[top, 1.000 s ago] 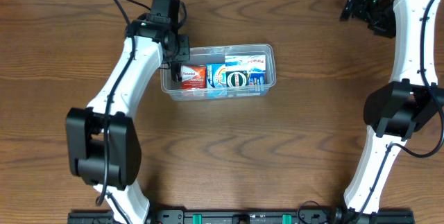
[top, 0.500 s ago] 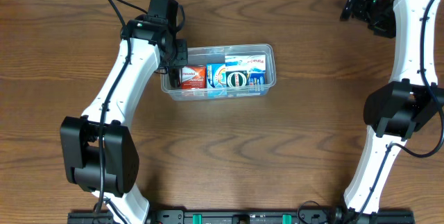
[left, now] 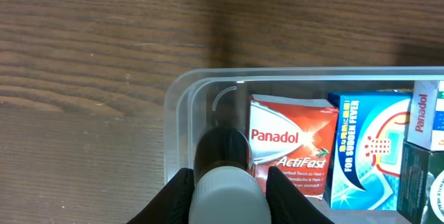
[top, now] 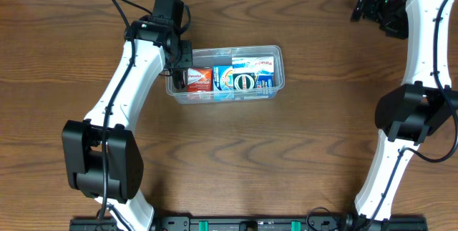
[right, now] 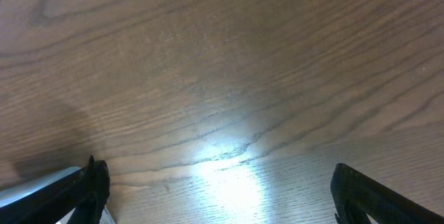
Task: Pack container
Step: 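Lower the bottle into the container's left end beside the red box, then release the bottle and retract the left arm to the upper left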
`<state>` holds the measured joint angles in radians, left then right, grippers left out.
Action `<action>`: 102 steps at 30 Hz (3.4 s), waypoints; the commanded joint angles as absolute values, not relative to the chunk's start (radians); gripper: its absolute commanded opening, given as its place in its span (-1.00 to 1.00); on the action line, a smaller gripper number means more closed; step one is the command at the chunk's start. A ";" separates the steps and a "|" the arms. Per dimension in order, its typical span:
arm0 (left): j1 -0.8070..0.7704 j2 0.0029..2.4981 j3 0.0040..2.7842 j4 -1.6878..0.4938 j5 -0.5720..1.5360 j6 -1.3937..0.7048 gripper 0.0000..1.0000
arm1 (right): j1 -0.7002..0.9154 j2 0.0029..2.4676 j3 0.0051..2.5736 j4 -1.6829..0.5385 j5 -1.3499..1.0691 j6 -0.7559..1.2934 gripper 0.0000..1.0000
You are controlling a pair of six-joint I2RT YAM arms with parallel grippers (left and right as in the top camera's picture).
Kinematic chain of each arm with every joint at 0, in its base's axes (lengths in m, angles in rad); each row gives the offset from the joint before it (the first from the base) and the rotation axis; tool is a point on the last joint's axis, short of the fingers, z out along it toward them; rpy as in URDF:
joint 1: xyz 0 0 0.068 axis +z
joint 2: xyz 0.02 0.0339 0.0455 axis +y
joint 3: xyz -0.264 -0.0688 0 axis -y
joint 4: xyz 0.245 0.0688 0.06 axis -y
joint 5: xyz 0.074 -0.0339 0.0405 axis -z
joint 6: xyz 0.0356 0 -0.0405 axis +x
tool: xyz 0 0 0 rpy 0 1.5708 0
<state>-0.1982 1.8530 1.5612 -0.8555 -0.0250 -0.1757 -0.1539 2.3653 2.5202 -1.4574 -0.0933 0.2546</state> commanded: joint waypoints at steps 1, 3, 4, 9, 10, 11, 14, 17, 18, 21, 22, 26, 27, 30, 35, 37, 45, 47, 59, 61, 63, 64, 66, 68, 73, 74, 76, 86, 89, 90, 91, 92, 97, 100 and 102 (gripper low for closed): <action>-0.195 1.850 1.544 -0.847 -0.064 -0.169 -0.37 | -0.150 2.360 2.537 -1.458 -0.083 0.245 0.99; -0.195 1.850 1.540 -0.834 -0.064 -0.169 -0.38 | -0.150 2.360 2.537 -1.458 -0.083 0.245 0.98; -0.195 1.850 1.540 -0.828 -0.064 -0.169 -0.38 | -0.150 2.360 2.537 -1.458 -0.083 0.245 0.98; -0.196 1.850 1.540 -0.829 -0.063 -0.169 -0.38 | -0.150 2.360 2.537 -1.458 -0.083 0.245 0.99; -0.196 1.850 1.540 -0.832 -0.060 -0.169 -0.38 | -0.150 2.360 2.537 -1.458 -0.083 0.245 0.99; -0.196 1.850 1.540 -0.836 -0.060 -0.169 -0.38 | -0.150 2.360 2.537 -1.458 -0.083 0.245 0.98; -0.196 1.850 1.540 -0.852 -0.048 -0.169 -0.38 | -0.150 2.360 2.537 -1.458 -0.083 0.245 0.99; -0.196 1.850 1.536 -0.860 -0.012 -0.169 -0.38 | -0.150 2.360 2.537 -1.458 -0.083 0.245 0.98; -0.196 1.850 1.533 -0.862 0.002 -0.169 -0.38 | -0.150 2.360 2.537 -1.458 -0.083 0.245 0.99; -0.196 1.850 1.515 -0.864 0.019 -0.173 -0.37 | -0.150 2.360 2.537 -1.458 -0.083 0.245 0.98; -0.196 1.850 1.505 -0.864 0.019 -0.173 -0.38 | -0.150 2.360 2.537 -1.458 -0.083 0.245 0.98; -0.196 1.850 1.470 -0.863 0.019 -0.173 -0.37 | -0.150 2.360 2.537 -1.458 -0.083 0.245 0.99; -0.196 1.850 1.461 -0.863 0.019 -0.173 -0.37 | -0.150 2.360 2.537 -1.458 -0.083 0.245 0.98; -0.196 1.850 1.452 -0.869 0.019 -0.173 -0.35 | -0.150 2.360 2.537 -1.458 -0.083 0.245 0.99; -0.196 1.850 1.451 -0.874 0.019 -0.173 0.05 | -0.150 2.360 2.537 -1.458 -0.083 0.245 0.99; -0.196 1.849 1.451 -0.874 0.019 -0.173 0.13 | -0.150 2.360 2.537 -1.458 -0.083 0.245 0.99; -0.196 1.799 1.477 -0.873 0.019 -0.173 0.14 | -0.150 2.360 2.537 -1.458 -0.083 0.245 0.99; -0.196 1.770 1.493 -0.869 0.019 -0.173 0.14 | -0.150 2.360 2.537 -1.458 -0.083 0.245 0.99; -0.122 1.587 1.512 -0.733 -0.099 -0.173 0.43 | -0.150 2.360 2.537 -1.458 -0.083 0.245 0.98; -0.072 1.583 1.512 -0.719 -0.098 -0.173 0.43 | -0.150 2.360 2.537 -1.458 -0.083 0.245 0.99; -0.014 1.583 1.512 -0.716 -0.097 -0.173 0.43 | -0.150 2.360 2.537 -1.458 -0.083 0.245 0.98; 0.007 1.583 1.512 -0.715 -0.097 -0.174 0.43 | -0.150 2.360 2.537 -1.458 -0.083 0.245 0.98; 0.055 1.583 1.512 -0.708 -0.097 -0.173 0.44 | -0.150 2.360 2.537 -1.458 -0.083 0.245 0.99; 0.094 1.583 1.511 -0.700 -0.098 -0.173 0.65 | -0.150 2.360 2.537 -1.458 -0.083 0.245 0.98; 0.152 1.583 1.511 -0.689 -0.098 -0.173 0.96 | -0.150 2.360 2.537 -1.458 -0.083 0.245 0.99; 0.156 1.583 1.511 -0.690 -0.098 -0.173 0.96 | -0.150 2.360 2.537 -1.458 -0.083 0.245 0.98; 0.159 1.583 1.511 -0.691 -0.098 -0.173 0.96 | -0.150 2.360 2.537 -1.458 -0.083 0.245 0.98; 0.159 1.583 1.511 -0.691 -0.098 -0.173 0.96 | -0.150 2.360 2.537 -1.458 -0.083 0.245 0.98; 0.159 1.583 1.511 -0.691 -0.098 -0.173 0.96 | -0.150 2.360 2.537 -1.458 -0.083 0.245 0.98; 0.159 1.583 1.511 -0.691 -0.098 -0.173 0.96 | -0.150 2.360 2.537 -1.458 -0.083 0.245 0.99; 0.159 1.583 1.511 -0.691 -0.098 -0.173 0.96 | -0.150 2.360 2.537 -1.458 -0.083 0.245 0.99; 0.159 1.583 1.511 -0.691 -0.098 -0.173 0.96 | -0.150 2.360 2.537 -1.458 -0.083 0.245 0.98; 0.159 1.583 1.511 -0.691 -0.098 -0.173 0.96 | -0.150 2.360 2.537 -1.458 -0.083 0.245 0.98; 0.159 1.583 1.511 -0.691 -0.098 -0.173 0.96 | -0.150 2.360 2.537 -1.458 -0.083 0.245 0.99; 0.159 1.583 1.511 -0.691 -0.098 -0.173 0.96 | -0.150 2.360 2.537 -1.458 -0.083 0.245 0.99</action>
